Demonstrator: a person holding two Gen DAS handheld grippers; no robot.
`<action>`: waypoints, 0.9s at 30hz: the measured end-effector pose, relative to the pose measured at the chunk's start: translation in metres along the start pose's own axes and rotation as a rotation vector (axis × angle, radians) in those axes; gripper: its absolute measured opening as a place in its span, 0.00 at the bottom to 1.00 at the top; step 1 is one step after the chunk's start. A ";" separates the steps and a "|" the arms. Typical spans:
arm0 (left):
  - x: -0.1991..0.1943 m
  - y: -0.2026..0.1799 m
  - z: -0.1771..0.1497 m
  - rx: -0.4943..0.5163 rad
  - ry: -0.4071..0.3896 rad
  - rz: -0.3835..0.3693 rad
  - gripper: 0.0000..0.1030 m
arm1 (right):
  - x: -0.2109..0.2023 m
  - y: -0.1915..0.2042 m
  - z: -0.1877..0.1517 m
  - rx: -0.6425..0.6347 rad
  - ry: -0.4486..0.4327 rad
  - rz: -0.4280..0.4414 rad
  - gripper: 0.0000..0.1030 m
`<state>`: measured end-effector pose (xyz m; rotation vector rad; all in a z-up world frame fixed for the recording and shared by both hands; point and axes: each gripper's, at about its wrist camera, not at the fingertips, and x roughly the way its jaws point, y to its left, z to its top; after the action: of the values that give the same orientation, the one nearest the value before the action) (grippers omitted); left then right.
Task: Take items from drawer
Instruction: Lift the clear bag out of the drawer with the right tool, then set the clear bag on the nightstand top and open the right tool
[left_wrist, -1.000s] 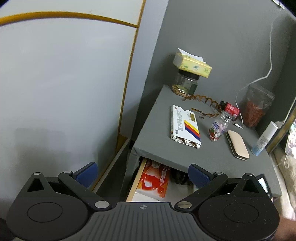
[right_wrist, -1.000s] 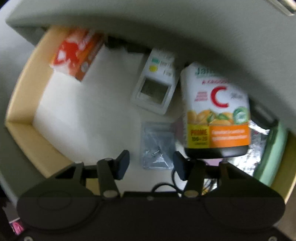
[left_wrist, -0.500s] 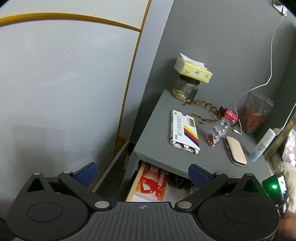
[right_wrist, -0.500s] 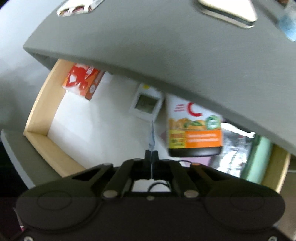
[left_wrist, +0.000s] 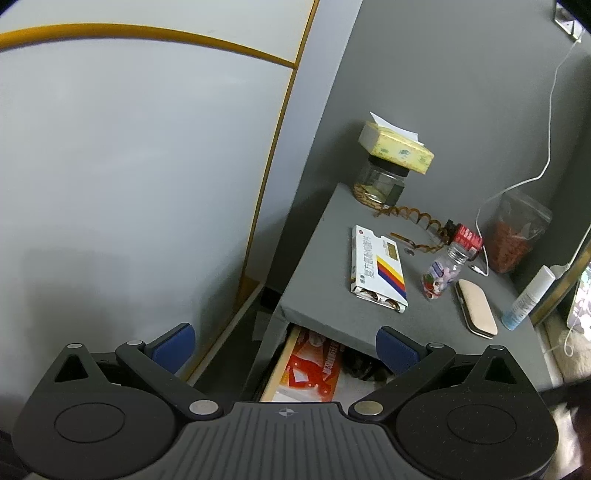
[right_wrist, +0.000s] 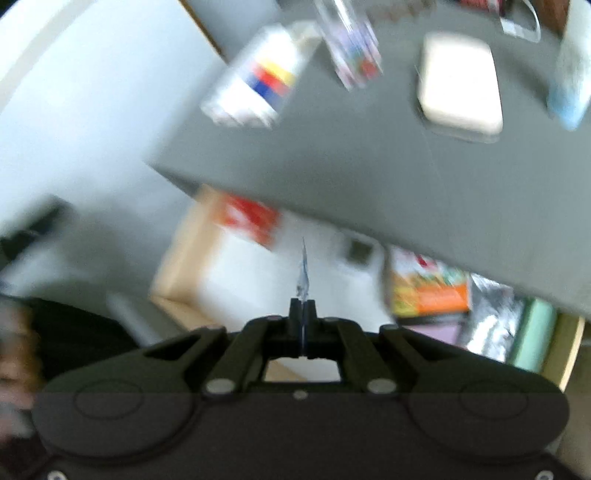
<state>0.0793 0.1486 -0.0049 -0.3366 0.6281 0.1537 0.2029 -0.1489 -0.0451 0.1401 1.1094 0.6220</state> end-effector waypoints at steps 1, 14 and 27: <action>0.000 -0.001 0.000 0.006 0.001 -0.002 1.00 | -0.013 -0.002 0.010 0.020 -0.041 0.030 0.00; -0.001 -0.024 -0.018 0.160 0.061 -0.060 1.00 | -0.020 -0.080 0.029 0.253 -0.221 -0.040 0.30; -0.017 -0.125 -0.104 0.532 0.328 -0.120 1.00 | -0.157 -0.086 -0.092 0.136 -0.384 -0.185 0.75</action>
<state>0.0391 -0.0054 -0.0409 0.1208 0.9410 -0.1883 0.1107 -0.3218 0.0028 0.2595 0.7809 0.3355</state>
